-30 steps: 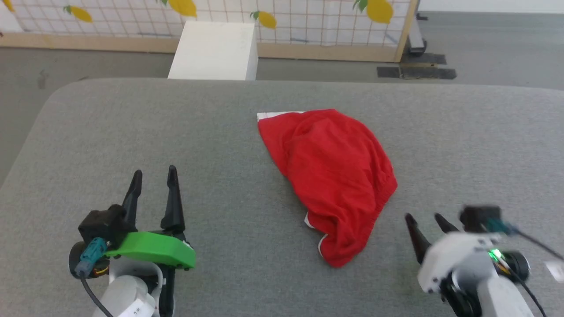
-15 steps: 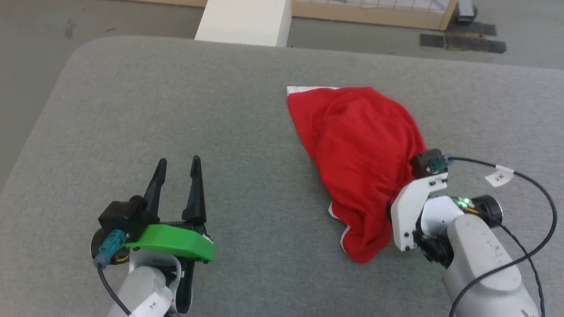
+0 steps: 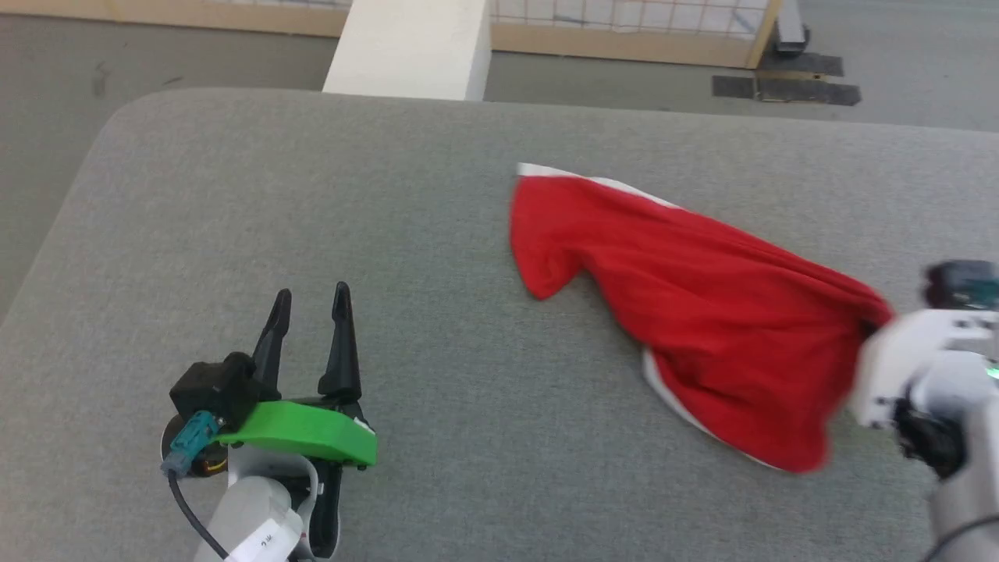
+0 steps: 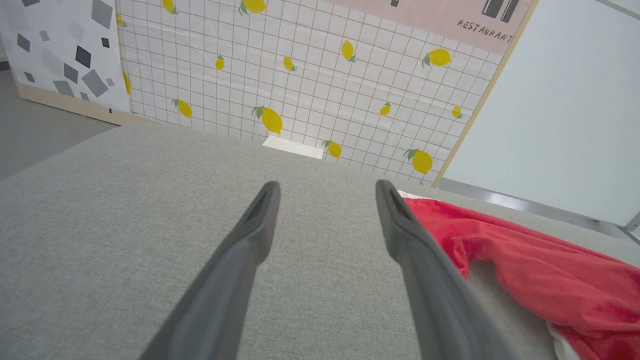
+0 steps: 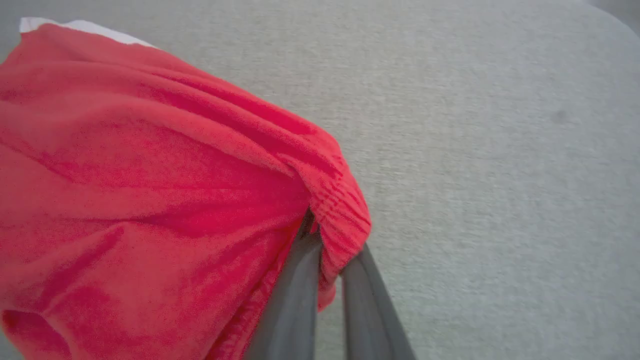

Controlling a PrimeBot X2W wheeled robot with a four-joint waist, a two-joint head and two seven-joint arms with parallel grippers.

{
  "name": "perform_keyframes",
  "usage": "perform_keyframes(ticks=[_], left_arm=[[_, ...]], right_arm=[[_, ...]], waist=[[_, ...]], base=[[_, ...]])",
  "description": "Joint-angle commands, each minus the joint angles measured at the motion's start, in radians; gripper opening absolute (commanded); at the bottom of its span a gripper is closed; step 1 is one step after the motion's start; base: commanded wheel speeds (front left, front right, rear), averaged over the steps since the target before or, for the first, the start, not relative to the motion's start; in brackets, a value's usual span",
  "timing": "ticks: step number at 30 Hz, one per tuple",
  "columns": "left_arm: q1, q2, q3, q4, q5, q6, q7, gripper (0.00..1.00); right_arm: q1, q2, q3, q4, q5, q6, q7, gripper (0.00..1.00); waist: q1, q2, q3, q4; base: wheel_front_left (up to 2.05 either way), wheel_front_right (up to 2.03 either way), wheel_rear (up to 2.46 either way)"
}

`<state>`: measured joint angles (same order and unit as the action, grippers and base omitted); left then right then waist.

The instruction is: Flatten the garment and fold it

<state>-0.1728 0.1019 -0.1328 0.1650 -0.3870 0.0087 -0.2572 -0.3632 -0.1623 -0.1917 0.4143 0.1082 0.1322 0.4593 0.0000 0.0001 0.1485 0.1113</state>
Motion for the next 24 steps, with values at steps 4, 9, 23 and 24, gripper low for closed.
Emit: perform_keyframes(ticks=[4,9,23,24], left_arm=[[0.014,-0.001,0.009,0.019,0.003,-0.007,-0.005,1.0],[0.014,0.0,0.008,0.045,-0.008,-0.01,0.002,1.0],[-0.265,-0.033,-0.067,0.147,-0.088,0.037,0.351,1.0],[-0.303,-0.034,-0.085,0.176,-0.087,0.041,0.407,1.0]], right_arm=[[0.086,-0.005,-0.118,-0.058,-0.043,-0.002,0.056,0.0],[0.119,0.049,-0.159,-0.092,-0.039,-0.002,0.046,1.0],[0.185,0.112,-0.243,-0.236,0.152,-0.002,-0.363,1.0],[0.189,0.112,-0.235,-0.232,0.162,-0.002,-0.371,1.0]], waist=[[0.0,-0.0001,-0.027,-0.048],[0.0,-0.0001,-0.029,-0.077],[0.0,-0.0001,0.0,-0.226],[0.0,-0.0001,0.01,-0.243]], base=[[0.0,0.0,0.0],[0.0,0.0,0.0],[0.0,0.0,0.0],[0.0,0.0,0.0]])
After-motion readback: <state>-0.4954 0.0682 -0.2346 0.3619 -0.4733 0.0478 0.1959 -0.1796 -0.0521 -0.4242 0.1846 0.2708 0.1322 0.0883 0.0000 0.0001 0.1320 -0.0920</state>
